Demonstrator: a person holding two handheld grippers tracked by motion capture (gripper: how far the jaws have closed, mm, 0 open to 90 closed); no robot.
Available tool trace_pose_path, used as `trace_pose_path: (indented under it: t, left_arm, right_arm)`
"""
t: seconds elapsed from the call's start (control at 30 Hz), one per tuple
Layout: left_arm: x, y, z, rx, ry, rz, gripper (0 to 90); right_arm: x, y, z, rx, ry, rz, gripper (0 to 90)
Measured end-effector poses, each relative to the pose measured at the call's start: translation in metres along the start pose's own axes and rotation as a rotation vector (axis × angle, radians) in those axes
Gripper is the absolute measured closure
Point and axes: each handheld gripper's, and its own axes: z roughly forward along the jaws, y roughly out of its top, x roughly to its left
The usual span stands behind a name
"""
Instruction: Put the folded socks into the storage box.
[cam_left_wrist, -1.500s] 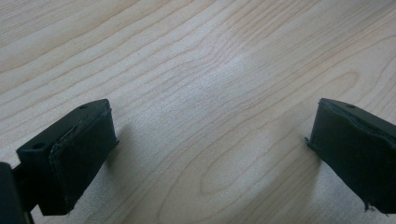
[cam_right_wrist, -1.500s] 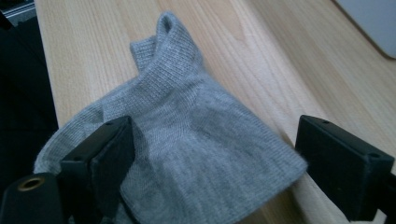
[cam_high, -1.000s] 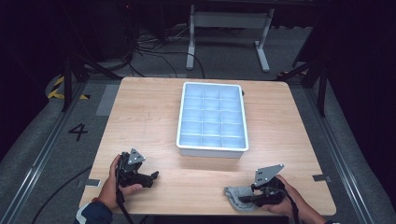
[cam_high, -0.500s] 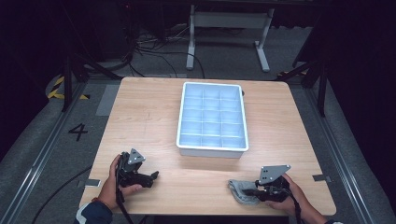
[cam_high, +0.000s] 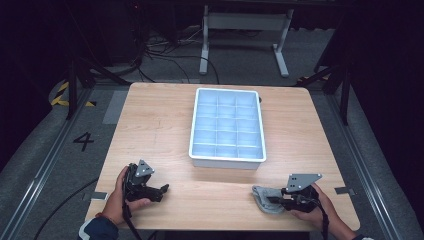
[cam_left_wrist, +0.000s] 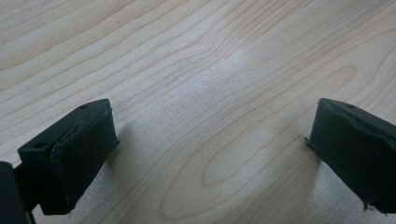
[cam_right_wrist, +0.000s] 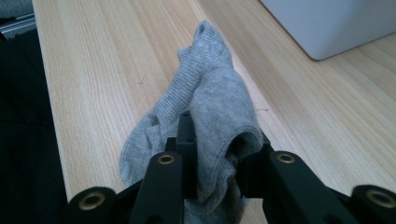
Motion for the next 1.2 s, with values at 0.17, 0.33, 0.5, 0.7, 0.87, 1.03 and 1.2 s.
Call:
trace_pose_path:
  t: [0.17, 0.33, 0.5, 0.7, 0.87, 1.03, 1.2]
  left_arm:
    - [0.0, 0.0, 0.0, 0.001, 0.0, -0.003, 1.0]
    - [0.0, 0.0, 0.0, 0.001, 0.0, -0.003, 1.0]
    - [0.0, 0.0, 0.0, 0.001, 0.0, -0.003, 1.0]
    - [0.0, 0.0, 0.0, 0.001, 0.0, -0.004, 1.0]
    - [0.0, 0.0, 0.0, 0.001, 0.0, -0.003, 1.0]
    - [0.0, 0.0, 0.0, 0.001, 0.0, -0.003, 1.0]
    - [0.0, 0.0, 0.0, 0.001, 0.0, -0.003, 1.0]
  right_arm:
    - [-0.001, 0.0, -0.008, -0.022, -0.024, 0.005, 74.9]
    - [-0.003, 0.0, -0.011, -0.033, -0.045, 0.004, 74.9]
    - [-0.004, 0.001, -0.017, -0.051, -0.064, 0.011, 74.9]
    - [-0.007, 0.0, -0.024, -0.071, -0.085, 0.017, 74.9]
    - [-0.01, 0.0, -0.03, -0.082, -0.107, 0.022, 74.8]
    - [-0.014, -0.002, -0.037, -0.099, -0.122, 0.034, 74.8]
    - [-0.018, -0.004, -0.044, -0.12, -0.146, 0.054, 74.8]
